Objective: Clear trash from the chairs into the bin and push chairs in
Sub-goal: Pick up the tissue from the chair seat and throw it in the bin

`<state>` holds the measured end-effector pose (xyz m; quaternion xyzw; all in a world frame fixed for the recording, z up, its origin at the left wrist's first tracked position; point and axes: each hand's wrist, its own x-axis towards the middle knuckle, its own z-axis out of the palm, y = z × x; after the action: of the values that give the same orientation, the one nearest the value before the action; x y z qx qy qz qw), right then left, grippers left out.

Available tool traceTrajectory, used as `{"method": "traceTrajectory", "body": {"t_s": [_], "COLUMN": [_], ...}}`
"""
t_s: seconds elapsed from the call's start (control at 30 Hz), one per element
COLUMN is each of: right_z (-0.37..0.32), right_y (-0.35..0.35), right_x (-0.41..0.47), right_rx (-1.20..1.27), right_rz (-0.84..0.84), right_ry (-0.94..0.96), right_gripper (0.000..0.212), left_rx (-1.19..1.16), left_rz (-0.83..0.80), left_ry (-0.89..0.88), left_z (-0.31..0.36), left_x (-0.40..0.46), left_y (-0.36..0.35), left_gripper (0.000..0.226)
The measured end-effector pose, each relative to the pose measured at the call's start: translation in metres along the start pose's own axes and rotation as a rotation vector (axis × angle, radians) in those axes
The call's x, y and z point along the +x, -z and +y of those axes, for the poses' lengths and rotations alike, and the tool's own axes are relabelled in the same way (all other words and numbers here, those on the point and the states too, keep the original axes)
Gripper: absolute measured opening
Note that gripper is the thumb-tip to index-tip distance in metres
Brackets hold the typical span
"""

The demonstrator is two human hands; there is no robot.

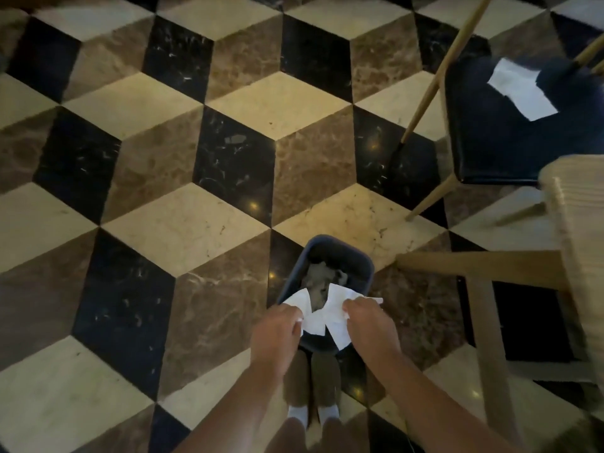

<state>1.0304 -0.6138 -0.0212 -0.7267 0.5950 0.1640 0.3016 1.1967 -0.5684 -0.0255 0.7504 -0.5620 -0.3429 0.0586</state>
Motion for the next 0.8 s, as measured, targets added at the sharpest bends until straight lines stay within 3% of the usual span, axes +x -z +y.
{"method": "traceTrajectory", "body": {"t_s": [0.23,0.4,0.57,0.8], "right_z": [0.026,0.031,0.013,-0.046], "right_y": [-0.085,-0.099,-0.047,0.090], "right_x": [0.111,0.134,0.097,0.005], "right_rx": [-0.208,-0.222,-0.188,-0.213], "right_rz": [-0.053,-0.035,0.029,0.132], "right_ry": [0.073,0.110,0.146,0.210], "right_gripper": [0.031,0.019,0.013,0.025], "left_rx": [0.140,0.203,0.273,0.445], "left_rz": [-0.124,-0.163,-0.197,-0.102], "left_ry": [-0.030,-0.090,-0.137,-0.108], "left_z": [-0.056,-0.071,-0.039,0.044], "left_x": [0.088,0.103,0.079,0.015], "left_y": [-0.098,-0.111,-0.048,0.103], "left_gripper": [0.024,0.034,0.044,0.029]}}
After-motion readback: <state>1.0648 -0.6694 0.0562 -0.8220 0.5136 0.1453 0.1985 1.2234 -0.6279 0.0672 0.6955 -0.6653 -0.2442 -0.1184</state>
